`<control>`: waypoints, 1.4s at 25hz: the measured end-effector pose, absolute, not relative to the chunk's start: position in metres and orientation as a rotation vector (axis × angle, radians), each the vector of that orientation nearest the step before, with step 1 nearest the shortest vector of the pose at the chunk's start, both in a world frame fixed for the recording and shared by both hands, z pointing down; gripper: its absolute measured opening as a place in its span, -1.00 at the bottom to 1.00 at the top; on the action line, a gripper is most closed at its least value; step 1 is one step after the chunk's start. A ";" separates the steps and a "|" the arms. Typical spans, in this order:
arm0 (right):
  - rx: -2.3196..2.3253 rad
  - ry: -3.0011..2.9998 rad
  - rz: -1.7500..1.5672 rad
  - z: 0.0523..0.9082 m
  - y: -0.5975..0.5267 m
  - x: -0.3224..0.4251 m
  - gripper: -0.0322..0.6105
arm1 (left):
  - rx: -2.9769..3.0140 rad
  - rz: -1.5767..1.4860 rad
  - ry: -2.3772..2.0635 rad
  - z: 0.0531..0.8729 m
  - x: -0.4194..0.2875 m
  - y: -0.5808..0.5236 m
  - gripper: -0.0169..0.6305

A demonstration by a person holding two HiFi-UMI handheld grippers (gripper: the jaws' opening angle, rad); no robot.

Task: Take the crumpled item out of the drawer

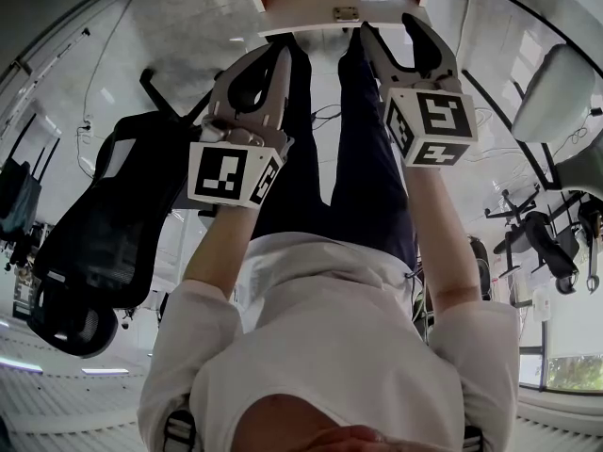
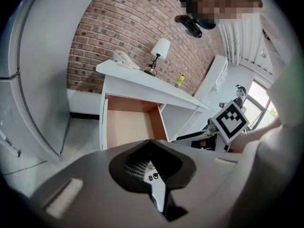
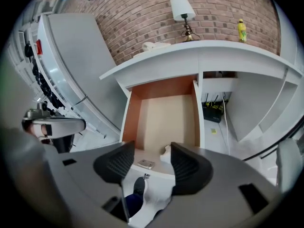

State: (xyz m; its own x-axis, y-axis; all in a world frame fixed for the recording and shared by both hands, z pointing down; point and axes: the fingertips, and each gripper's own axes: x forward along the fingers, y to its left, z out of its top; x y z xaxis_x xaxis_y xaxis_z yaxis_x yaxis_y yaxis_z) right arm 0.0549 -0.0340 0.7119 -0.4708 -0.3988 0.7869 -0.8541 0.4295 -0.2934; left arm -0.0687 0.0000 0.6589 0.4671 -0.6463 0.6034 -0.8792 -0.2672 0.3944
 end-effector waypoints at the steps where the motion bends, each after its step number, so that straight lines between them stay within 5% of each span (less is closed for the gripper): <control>1: 1.050 -2.040 0.920 0.716 -0.034 0.056 -0.20 | 2.013 0.420 -1.262 0.659 -0.068 0.000 -0.92; 35: 0.804 -1.713 0.860 0.830 -0.052 0.067 -0.20 | 1.996 0.370 -1.234 0.665 -0.062 -0.002 -0.92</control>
